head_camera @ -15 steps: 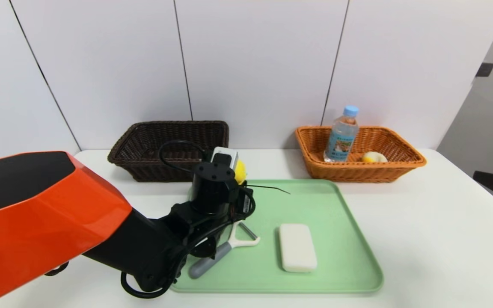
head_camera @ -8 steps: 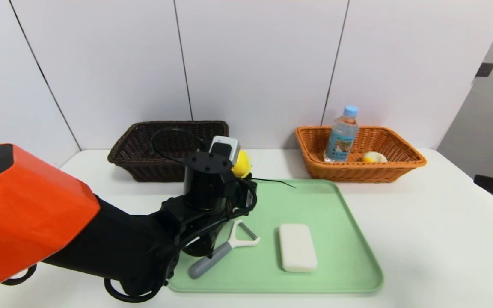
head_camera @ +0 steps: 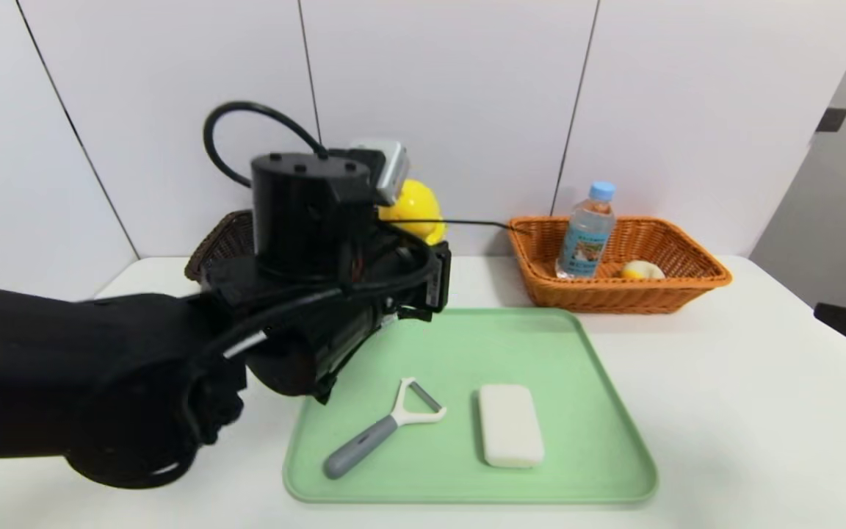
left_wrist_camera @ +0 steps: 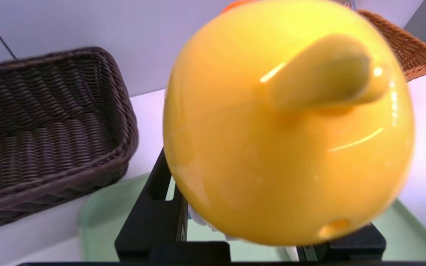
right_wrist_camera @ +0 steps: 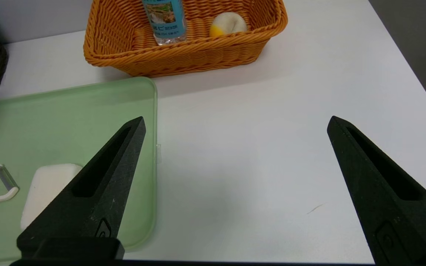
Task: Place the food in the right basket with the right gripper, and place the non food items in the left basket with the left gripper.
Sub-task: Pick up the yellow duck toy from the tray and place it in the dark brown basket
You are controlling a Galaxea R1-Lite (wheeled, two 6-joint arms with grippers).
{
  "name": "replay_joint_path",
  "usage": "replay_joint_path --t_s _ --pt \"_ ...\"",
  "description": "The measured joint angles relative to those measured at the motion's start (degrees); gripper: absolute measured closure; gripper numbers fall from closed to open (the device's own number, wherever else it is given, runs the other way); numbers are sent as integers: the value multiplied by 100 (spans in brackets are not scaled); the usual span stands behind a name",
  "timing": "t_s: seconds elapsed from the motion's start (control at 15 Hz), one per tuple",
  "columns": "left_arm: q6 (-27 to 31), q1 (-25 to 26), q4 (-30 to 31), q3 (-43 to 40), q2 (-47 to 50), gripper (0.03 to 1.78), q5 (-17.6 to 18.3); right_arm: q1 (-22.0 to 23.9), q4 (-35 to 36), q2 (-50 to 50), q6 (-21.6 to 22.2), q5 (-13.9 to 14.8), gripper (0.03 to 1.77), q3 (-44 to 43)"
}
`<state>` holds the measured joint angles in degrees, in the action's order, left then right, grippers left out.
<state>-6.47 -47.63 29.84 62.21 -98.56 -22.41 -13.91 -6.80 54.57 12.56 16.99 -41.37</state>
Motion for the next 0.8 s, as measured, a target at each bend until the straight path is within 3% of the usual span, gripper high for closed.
replay_joint_path --t_s 0.2,0.33,0.6,0.8 --pt "-22 631 -1565 717 479 106 384 -4 -2 17 1 -82 10 -11" --pt "-20 1313 -2160 975 639 106 819 -4 -5 21 4 -85 10 -18" --pt "20 2771 -2403 1296 592 106 1792 -4 -9 32 12 -88 10 -16" --pt "30 3528 -2612 1526 322 106 2508 -4 -11 83 15 -85 10 -84"
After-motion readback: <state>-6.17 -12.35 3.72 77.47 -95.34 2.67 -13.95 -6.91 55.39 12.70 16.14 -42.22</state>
